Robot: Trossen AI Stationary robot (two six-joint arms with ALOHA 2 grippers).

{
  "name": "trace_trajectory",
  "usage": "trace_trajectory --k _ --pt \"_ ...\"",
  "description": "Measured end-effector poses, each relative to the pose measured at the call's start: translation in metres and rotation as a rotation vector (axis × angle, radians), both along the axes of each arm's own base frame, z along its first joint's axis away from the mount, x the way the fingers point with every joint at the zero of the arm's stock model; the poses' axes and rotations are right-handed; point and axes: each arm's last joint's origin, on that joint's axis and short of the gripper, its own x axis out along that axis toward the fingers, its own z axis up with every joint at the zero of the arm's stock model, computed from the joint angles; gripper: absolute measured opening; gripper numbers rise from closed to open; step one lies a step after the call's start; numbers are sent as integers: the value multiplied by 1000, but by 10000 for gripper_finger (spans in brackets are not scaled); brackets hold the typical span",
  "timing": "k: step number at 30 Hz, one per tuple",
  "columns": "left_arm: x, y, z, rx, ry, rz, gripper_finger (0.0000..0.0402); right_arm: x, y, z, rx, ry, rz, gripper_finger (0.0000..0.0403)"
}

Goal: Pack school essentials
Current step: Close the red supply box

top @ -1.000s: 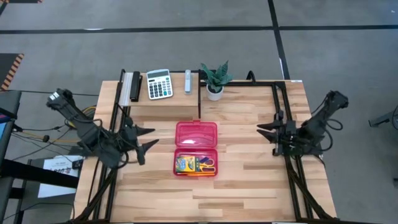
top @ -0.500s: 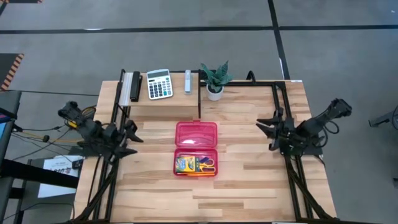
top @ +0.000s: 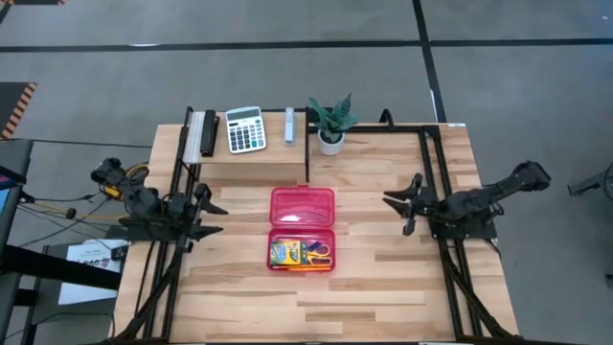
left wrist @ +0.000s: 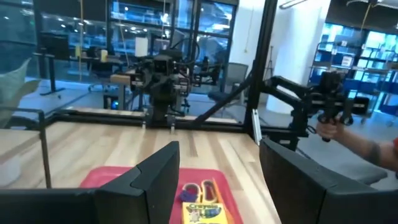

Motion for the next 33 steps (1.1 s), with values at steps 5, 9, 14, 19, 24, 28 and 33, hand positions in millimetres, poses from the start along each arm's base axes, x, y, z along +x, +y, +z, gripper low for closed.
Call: trace_trajectory --k 5,9,14,19,24,28,33 --pt "0 0 -8 2 76 19 209 0 0 -2 -10 21 13 107" --pt "0 1 -13 -10 125 33 209 0 0 -4 19 31 14 107" --pt "0 2 -16 -2 156 74 209 0 0 -8 71 49 12 107" --pt "0 4 -23 -4 218 121 209 0 0 -9 67 58 12 107" --pt "-1 8 -26 -10 225 270 209 0 0 -9 67 59 12 107" --pt "-1 9 -27 0 235 288 209 0 0 -10 67 59 12 107" --pt "-2 11 -30 18 254 342 209 0 0 -10 67 61 12 107"
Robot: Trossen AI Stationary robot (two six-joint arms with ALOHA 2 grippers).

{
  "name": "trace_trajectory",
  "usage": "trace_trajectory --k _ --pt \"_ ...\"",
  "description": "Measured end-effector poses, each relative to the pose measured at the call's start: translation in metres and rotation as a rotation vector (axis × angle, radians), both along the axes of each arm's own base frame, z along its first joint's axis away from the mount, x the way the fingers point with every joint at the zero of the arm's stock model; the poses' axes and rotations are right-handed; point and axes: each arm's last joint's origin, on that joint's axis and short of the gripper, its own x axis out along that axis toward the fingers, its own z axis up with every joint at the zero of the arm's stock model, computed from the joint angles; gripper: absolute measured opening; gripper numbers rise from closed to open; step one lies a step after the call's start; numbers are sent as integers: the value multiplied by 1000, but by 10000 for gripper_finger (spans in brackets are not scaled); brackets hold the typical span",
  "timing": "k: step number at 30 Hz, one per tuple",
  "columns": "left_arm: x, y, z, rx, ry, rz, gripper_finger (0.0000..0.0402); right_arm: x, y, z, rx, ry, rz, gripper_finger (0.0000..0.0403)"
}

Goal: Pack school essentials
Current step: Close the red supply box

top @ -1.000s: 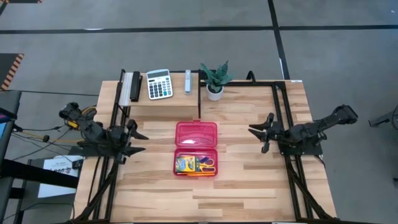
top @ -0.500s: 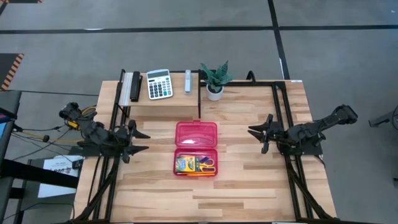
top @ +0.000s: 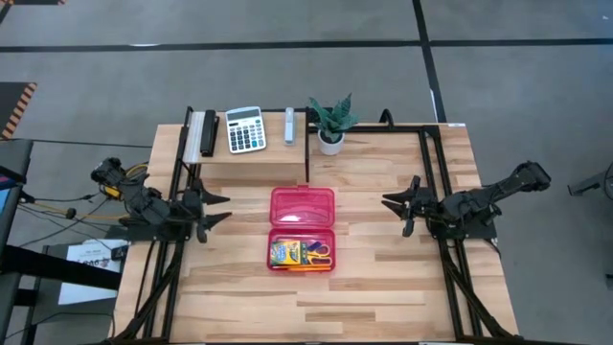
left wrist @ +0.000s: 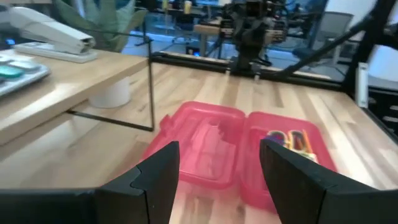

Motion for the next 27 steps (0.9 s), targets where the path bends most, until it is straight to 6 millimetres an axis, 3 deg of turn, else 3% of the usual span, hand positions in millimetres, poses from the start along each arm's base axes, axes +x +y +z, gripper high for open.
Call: trace_trajectory --k 11,20,27 --pt "-2 8 5 -120 -125 312 209 0 0 0 -1 3 2 107" --pt "-2 8 12 -251 -221 342 209 -1 11 0 -23 6 289 107" --pt "-2 8 9 -338 -237 360 209 -2 15 0 -23 6 338 107"
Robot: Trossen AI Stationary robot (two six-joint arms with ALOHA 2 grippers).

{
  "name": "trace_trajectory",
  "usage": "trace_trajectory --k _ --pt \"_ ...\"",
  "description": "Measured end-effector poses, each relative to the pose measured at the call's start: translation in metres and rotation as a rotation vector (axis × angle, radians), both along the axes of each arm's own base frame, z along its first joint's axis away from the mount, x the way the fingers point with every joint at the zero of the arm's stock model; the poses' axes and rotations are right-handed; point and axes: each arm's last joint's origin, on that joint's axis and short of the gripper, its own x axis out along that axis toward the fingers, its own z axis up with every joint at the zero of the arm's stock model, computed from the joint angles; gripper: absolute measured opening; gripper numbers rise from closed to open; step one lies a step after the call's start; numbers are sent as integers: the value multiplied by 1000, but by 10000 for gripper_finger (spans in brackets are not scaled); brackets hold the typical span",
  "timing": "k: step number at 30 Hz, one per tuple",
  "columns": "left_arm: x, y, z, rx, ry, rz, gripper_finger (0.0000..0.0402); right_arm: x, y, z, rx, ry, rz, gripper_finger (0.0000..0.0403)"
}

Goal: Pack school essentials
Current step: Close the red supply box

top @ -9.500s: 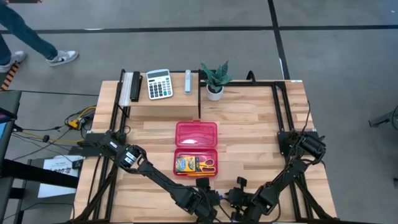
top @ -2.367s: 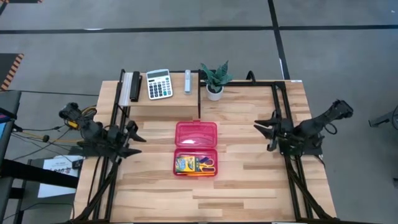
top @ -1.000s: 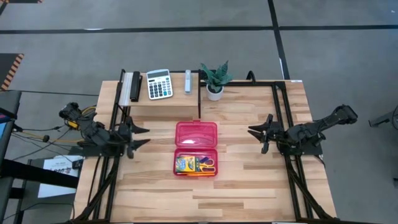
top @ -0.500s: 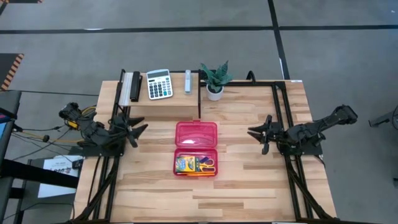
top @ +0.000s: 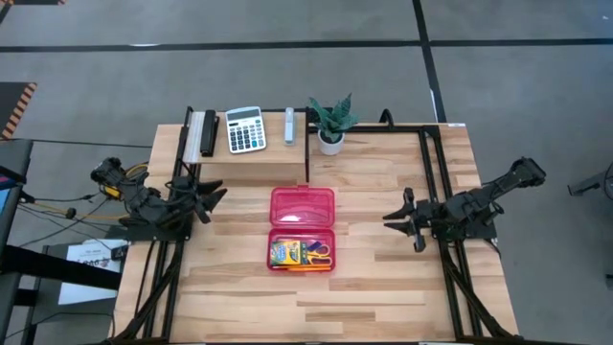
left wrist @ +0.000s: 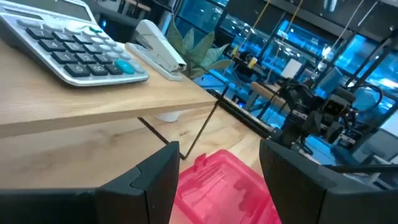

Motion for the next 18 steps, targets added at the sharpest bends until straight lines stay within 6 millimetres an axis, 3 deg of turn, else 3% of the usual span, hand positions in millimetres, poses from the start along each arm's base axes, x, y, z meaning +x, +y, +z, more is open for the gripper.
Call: trace_trajectory --k 5,12,18 --pt "-1 2 13 -76 -116 67 209 1 -3 1 -164 -12 -61 107" --pt "-5 -1 74 -59 -404 -237 209 2 -8 1 -275 -7 -112 107" --pt "19 -19 119 113 -203 -266 209 3 -11 10 39 -87 -165 107"
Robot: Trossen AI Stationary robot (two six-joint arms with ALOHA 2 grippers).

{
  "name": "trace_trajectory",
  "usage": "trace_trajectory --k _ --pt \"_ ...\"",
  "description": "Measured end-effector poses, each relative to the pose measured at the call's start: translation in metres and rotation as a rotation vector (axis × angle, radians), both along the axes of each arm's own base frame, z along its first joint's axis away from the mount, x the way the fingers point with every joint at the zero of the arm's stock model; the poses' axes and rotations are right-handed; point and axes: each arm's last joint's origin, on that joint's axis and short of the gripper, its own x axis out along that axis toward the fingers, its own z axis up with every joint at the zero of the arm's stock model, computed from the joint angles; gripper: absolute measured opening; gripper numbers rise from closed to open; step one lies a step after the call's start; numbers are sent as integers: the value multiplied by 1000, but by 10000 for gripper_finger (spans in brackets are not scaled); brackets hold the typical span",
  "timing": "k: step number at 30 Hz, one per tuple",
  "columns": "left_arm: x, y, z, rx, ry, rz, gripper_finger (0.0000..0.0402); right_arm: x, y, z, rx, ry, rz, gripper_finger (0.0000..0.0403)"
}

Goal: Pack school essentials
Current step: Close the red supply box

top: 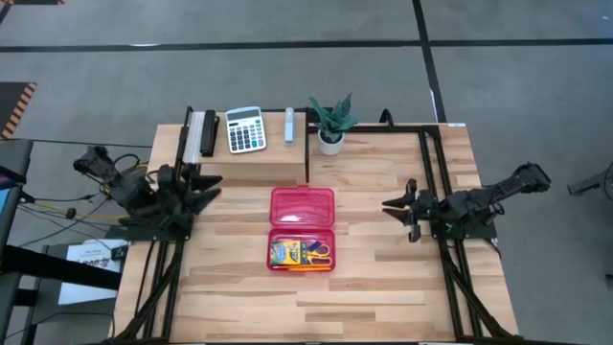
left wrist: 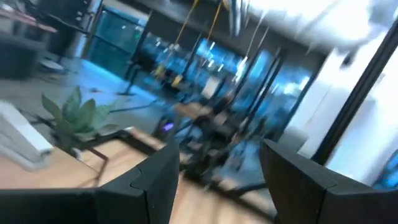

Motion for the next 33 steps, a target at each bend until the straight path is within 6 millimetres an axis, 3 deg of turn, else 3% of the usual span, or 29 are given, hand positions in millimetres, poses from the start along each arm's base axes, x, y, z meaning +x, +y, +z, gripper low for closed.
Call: trace_trajectory --k 5,11,19,25,33 --pt "32 -18 22 108 188 59 209 -4 -2 27 286 -289 48 107" --pt "59 -26 6 121 333 34 209 -9 -8 39 272 -405 -48 107" --pt "71 -24 -22 49 448 55 209 -7 -12 36 185 -373 -104 107" --pt "73 -18 -46 3 468 88 209 -8 -19 38 226 -396 -236 107" --pt "76 -6 -76 -93 439 93 209 14 -23 60 185 -55 -448 96"
